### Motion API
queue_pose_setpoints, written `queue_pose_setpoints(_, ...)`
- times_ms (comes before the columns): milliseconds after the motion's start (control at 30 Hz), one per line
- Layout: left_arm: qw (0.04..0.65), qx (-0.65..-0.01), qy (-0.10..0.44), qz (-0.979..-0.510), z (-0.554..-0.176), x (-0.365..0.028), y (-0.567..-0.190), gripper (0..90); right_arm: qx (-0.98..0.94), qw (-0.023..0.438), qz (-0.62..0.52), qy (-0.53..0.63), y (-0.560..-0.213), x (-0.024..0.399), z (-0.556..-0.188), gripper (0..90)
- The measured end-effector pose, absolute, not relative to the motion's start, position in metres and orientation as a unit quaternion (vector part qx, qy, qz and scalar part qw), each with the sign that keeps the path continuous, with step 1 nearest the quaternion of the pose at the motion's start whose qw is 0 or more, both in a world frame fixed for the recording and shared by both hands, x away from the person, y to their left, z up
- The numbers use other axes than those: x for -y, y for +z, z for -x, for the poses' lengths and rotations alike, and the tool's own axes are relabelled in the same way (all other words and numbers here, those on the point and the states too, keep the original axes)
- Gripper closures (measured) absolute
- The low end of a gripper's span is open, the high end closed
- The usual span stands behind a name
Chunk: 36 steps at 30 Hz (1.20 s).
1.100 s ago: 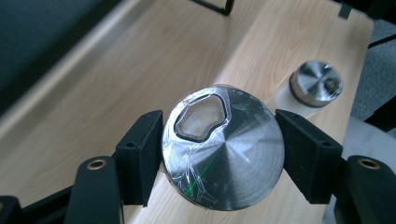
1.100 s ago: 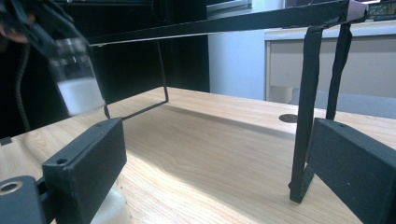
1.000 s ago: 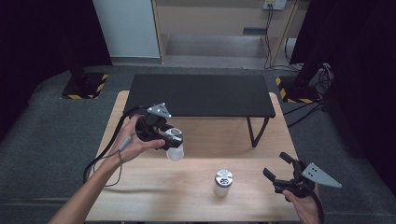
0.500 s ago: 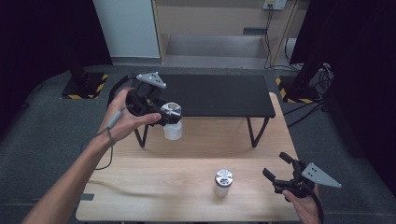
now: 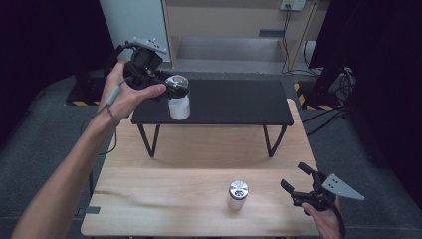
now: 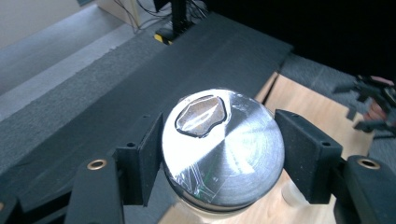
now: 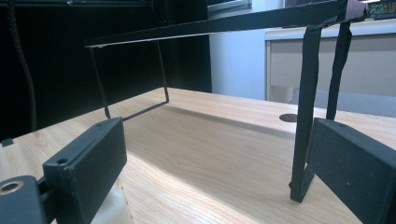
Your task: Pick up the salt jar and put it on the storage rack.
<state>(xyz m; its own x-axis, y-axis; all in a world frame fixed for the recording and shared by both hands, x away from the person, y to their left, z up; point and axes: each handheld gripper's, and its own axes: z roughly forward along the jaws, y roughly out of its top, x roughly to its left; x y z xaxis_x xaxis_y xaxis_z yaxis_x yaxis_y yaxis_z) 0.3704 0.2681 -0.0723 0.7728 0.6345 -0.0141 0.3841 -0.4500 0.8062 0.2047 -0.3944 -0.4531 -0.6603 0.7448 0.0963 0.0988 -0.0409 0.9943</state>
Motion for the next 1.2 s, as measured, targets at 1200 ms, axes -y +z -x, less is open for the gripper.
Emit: queue_pose_setpoints(1200, 0.414, -0.447, 0.189, -0.77, -0.465, -0.267, -0.151, 34.2, -0.639, 0.246, -0.335, 0.647, -0.455, 0.397, -0.205, 5.3)
